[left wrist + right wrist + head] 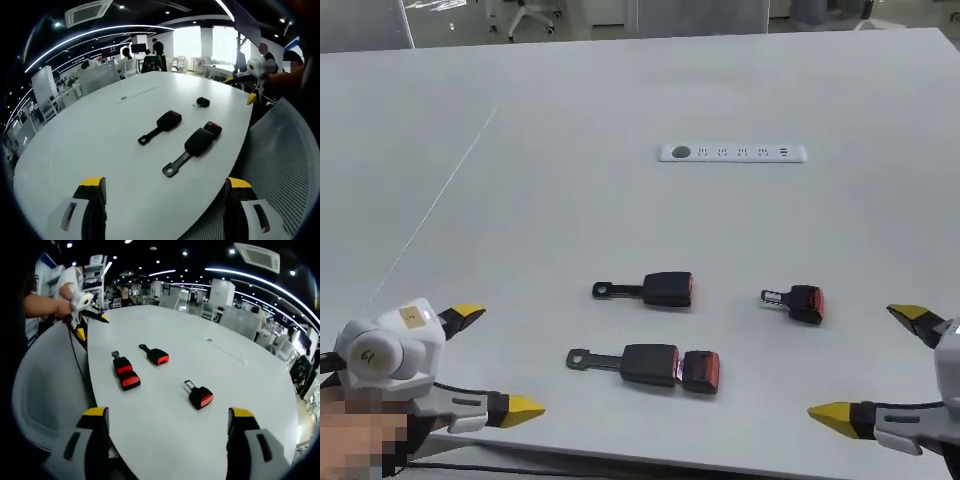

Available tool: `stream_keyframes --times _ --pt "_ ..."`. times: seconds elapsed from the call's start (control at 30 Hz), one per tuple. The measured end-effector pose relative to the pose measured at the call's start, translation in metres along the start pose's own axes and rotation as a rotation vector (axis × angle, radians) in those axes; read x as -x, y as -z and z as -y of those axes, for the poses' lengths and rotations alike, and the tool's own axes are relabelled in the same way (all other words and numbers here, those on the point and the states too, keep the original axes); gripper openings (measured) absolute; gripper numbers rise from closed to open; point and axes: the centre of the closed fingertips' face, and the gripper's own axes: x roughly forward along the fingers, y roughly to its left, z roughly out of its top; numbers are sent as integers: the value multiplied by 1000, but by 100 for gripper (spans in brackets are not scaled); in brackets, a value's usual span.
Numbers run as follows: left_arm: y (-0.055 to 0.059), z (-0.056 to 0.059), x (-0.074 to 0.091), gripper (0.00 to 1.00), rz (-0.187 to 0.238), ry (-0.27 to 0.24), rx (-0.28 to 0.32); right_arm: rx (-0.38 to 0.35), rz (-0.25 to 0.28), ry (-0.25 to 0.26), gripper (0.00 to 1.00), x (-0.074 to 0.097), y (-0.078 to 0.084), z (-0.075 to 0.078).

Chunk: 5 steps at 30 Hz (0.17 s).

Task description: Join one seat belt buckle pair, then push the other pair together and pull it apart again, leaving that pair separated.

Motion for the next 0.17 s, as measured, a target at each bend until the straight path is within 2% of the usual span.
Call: stream_keyframes --times 0.17 --pt "-1 2 -1 100 1 3 -13 17 7 6 100 2 -6 0"
